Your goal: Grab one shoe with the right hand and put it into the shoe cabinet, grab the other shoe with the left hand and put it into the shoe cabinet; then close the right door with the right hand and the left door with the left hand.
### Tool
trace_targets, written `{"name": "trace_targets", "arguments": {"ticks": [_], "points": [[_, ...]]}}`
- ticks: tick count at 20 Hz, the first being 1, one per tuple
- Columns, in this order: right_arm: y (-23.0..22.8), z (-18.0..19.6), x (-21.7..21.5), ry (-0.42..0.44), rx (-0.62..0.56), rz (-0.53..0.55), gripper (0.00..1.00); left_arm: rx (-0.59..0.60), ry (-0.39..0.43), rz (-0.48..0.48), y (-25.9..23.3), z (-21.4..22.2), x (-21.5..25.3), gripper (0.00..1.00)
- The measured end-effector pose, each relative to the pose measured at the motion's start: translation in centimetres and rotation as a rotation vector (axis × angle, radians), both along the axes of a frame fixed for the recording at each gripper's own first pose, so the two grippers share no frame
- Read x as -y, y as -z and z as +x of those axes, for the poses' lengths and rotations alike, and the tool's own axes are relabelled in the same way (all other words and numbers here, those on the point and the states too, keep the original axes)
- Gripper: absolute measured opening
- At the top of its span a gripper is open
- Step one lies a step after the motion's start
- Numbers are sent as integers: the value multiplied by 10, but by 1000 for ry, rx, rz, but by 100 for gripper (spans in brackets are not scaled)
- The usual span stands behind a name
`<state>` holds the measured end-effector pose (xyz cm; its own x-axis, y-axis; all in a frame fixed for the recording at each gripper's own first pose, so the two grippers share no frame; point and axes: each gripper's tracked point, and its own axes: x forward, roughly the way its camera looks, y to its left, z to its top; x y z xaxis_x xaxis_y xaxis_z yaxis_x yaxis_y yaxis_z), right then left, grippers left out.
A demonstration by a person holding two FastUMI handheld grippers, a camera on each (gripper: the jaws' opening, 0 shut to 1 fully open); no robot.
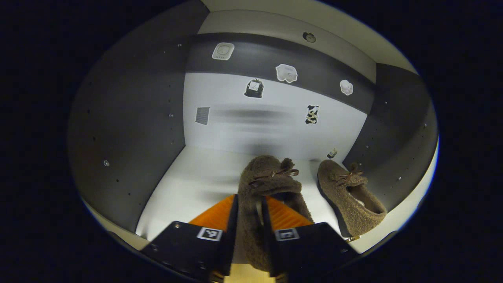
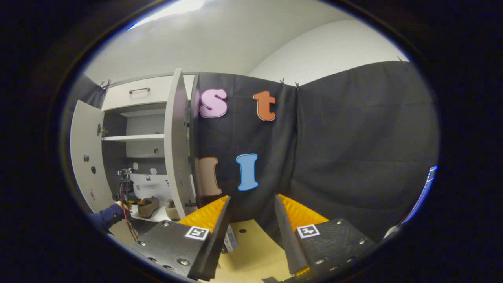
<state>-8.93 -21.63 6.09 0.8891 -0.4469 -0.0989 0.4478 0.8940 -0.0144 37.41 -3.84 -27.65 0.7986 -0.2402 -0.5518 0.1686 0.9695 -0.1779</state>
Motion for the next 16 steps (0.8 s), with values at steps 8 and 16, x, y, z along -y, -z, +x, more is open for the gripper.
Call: {"name": "trace_targets", "arguments": {"ticks": [8, 16], "points": [[18, 35, -2, -90, -18, 33, 98, 211, -6, 33, -93, -49, -10, 80], [16, 97, -20, -240, 3, 61, 95, 447, -4, 90, -212, -169, -26, 90]]}}
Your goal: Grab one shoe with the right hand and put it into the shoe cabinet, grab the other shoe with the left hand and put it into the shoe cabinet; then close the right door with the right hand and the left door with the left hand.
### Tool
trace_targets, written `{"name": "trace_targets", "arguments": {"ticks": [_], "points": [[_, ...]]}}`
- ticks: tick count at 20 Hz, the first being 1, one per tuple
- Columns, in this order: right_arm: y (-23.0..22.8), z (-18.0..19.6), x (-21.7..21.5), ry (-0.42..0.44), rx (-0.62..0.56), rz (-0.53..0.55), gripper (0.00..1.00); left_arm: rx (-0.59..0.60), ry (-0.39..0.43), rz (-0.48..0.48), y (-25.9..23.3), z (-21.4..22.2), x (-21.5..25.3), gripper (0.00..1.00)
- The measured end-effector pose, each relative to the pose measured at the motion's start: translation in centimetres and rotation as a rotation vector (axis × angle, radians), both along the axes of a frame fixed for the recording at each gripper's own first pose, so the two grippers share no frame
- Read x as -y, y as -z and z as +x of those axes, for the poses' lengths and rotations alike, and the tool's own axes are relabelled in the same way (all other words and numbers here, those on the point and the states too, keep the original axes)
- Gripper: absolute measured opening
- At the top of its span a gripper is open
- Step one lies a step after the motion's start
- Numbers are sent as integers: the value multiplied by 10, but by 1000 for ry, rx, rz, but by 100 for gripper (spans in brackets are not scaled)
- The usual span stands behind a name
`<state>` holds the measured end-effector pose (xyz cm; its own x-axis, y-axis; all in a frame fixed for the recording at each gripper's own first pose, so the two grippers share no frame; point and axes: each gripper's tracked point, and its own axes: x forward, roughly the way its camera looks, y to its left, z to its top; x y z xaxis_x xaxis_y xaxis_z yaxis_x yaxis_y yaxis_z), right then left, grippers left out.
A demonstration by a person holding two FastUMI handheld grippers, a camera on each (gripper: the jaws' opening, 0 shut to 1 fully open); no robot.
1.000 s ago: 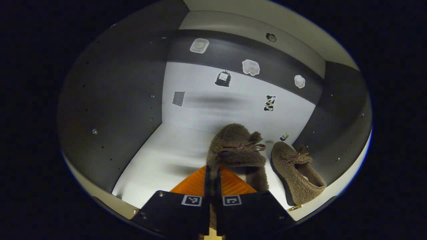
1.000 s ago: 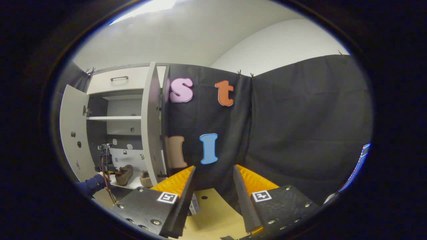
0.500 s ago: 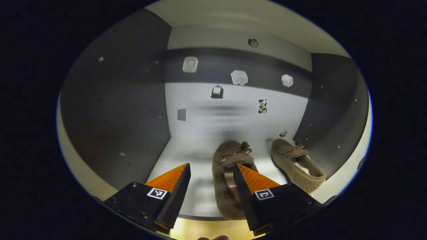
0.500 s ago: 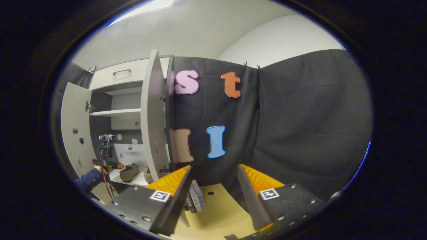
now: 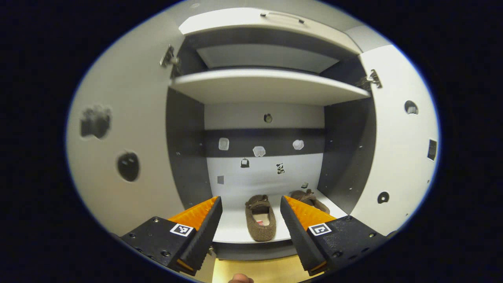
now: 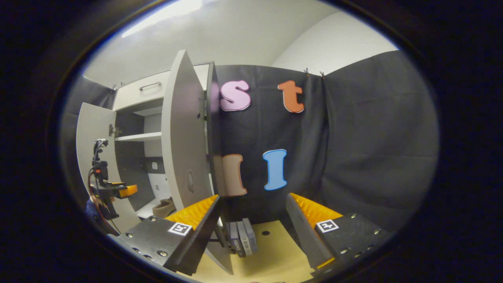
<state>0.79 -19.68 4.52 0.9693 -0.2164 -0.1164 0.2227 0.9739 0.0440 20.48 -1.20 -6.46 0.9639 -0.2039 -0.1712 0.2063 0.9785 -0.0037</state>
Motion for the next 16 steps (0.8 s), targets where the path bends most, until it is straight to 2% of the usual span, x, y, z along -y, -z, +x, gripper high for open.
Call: {"name": "trace_targets", "arguments": {"ticks": [2, 3, 5, 6, 9, 12, 16], "points": [[2, 12, -14, -56, -4, 10, 95, 11, -17, -14, -17, -30, -10, 91], [3, 17, -22, -85, -7, 14, 99, 19, -21, -28, -27, -44, -13, 97], [7, 24, -33, -134, -18, 17, 95, 27, -42, -45, -42, -70, -26, 98], [9, 25, -36, -154, -23, 20, 99, 35, -60, -37, -48, -80, -34, 97], [12, 29, -39, -185, -32, 29, 98, 66, -133, -9, -66, -108, -58, 98], [14, 32, -49, -230, -39, 37, 95, 87, -150, -12, -85, -141, -69, 97], [12, 37, -67, -265, -22, -4, 94, 163, -183, -25, -108, -183, -84, 97]]}}
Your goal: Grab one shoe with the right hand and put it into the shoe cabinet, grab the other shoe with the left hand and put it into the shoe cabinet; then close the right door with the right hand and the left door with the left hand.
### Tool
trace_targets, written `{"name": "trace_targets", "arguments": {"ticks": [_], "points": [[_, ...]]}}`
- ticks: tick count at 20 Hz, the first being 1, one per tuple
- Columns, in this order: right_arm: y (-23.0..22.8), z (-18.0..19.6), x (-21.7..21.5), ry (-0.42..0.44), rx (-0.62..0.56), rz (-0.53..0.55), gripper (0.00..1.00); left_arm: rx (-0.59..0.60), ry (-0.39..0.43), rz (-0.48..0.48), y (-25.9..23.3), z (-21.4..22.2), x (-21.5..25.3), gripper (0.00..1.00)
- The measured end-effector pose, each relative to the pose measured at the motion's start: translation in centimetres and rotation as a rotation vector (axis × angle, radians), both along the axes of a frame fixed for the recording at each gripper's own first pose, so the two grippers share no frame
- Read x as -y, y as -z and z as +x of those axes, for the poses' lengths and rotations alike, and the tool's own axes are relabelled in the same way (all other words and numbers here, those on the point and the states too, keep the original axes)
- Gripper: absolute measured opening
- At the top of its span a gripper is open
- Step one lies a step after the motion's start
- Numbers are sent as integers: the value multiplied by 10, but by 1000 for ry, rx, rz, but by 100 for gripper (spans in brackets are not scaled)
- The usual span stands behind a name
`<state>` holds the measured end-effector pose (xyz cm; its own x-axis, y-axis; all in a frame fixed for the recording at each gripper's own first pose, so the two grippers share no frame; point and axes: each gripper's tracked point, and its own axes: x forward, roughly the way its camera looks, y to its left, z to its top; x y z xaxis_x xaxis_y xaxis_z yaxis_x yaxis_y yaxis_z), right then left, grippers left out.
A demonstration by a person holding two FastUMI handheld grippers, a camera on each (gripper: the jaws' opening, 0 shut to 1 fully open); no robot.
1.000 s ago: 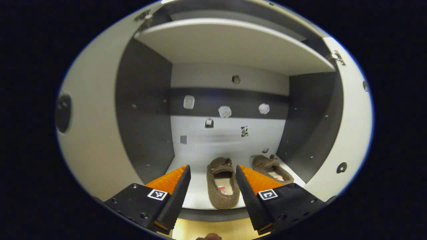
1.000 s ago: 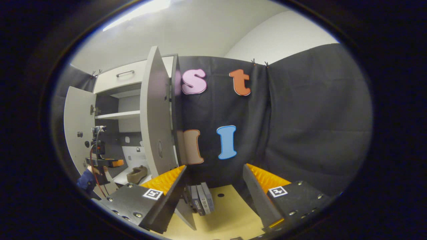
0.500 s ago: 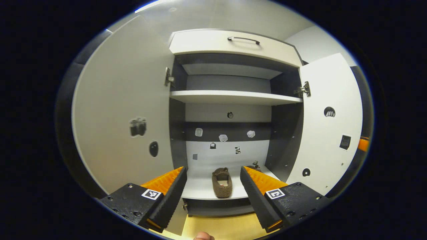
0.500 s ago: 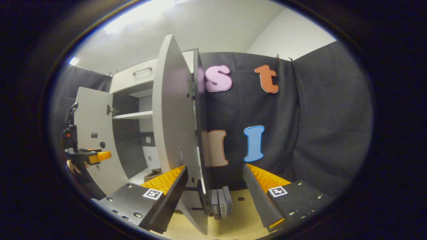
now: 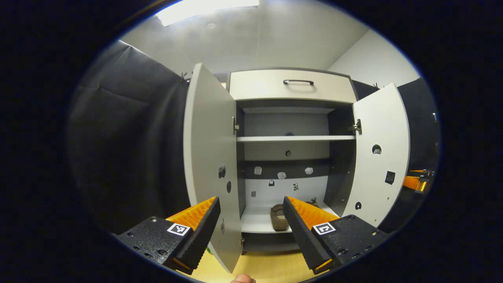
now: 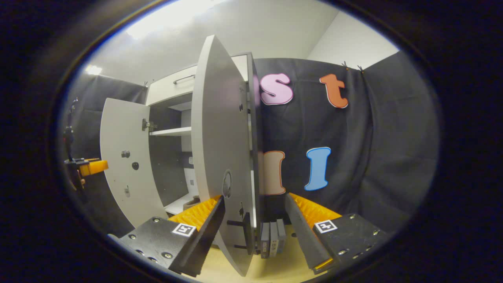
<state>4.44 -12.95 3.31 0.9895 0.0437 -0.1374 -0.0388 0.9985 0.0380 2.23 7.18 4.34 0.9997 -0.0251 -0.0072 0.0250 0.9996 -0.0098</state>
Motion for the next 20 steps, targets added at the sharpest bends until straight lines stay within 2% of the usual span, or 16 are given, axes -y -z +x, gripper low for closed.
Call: {"name": "trace_targets", "arguments": {"ticks": [3, 10, 14, 15, 19, 20], "points": [[2, 5, -19, -37, -2, 19, 94, -3, -51, -25, -12, -28, -28, 97], [6, 21, -61, -90, 1, 20, 94, -43, -175, -62, 5, -34, -93, 95], [9, 29, -75, -90, -7, 16, 94, -97, -195, -103, 27, -35, -117, 93], [9, 31, -79, -91, -8, 21, 94, -109, -199, -109, 32, -35, -122, 96], [17, 41, -102, -110, -24, 31, 94, -129, -207, -109, 44, -34, -137, 96], [21, 43, -110, -120, -28, 31, 94, -132, -205, -109, 47, -33, -139, 93]]}}
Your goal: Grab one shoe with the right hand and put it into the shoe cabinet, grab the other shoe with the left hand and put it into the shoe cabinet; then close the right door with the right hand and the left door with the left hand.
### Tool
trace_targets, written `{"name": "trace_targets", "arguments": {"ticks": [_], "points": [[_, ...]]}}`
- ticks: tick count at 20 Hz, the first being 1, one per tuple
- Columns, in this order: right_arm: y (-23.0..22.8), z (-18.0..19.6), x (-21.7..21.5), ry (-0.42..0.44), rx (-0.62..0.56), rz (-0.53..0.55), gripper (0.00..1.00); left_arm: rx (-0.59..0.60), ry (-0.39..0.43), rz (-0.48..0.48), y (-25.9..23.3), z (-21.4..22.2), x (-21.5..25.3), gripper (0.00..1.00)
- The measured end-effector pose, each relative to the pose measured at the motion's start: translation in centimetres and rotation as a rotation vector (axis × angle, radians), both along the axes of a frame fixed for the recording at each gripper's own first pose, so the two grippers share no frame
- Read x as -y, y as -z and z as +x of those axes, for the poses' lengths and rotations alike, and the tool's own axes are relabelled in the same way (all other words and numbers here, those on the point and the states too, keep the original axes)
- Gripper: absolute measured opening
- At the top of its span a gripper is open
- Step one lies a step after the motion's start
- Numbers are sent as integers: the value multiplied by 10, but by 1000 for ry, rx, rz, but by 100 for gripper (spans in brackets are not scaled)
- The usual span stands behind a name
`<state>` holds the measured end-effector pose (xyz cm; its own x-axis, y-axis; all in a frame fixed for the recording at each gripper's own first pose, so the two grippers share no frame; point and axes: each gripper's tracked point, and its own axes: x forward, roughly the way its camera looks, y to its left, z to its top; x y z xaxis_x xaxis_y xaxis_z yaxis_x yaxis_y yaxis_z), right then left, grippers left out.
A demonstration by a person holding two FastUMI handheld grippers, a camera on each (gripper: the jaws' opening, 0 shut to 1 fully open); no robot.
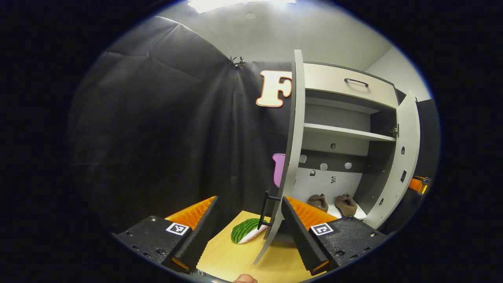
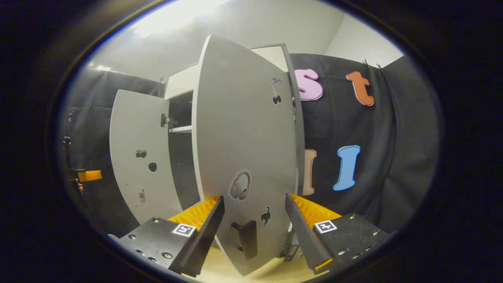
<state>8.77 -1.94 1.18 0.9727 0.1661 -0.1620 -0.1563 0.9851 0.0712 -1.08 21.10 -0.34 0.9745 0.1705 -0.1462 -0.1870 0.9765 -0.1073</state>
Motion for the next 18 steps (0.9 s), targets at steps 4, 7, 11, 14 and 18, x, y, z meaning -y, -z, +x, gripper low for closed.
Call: {"name": "trace_targets", "arguments": {"ticks": [4, 7, 11, 14, 18], "points": [[6, 8, -26, -31, -5, 14, 94, -9, 3, 4, 5, 4, -13, 93], [10, 8, -42, -47, -17, 23, 94, -18, 6, 2, 11, 10, -22, 93], [19, 7, -51, -48, -31, 9, 94, -20, 65, -7, 23, 29, -18, 93], [24, 4, -51, -35, -41, 6, 94, -15, 106, -6, 26, 45, -14, 98], [27, 1, -43, -2, -49, 4, 94, -32, 142, -16, 41, 61, -9, 93]]}}
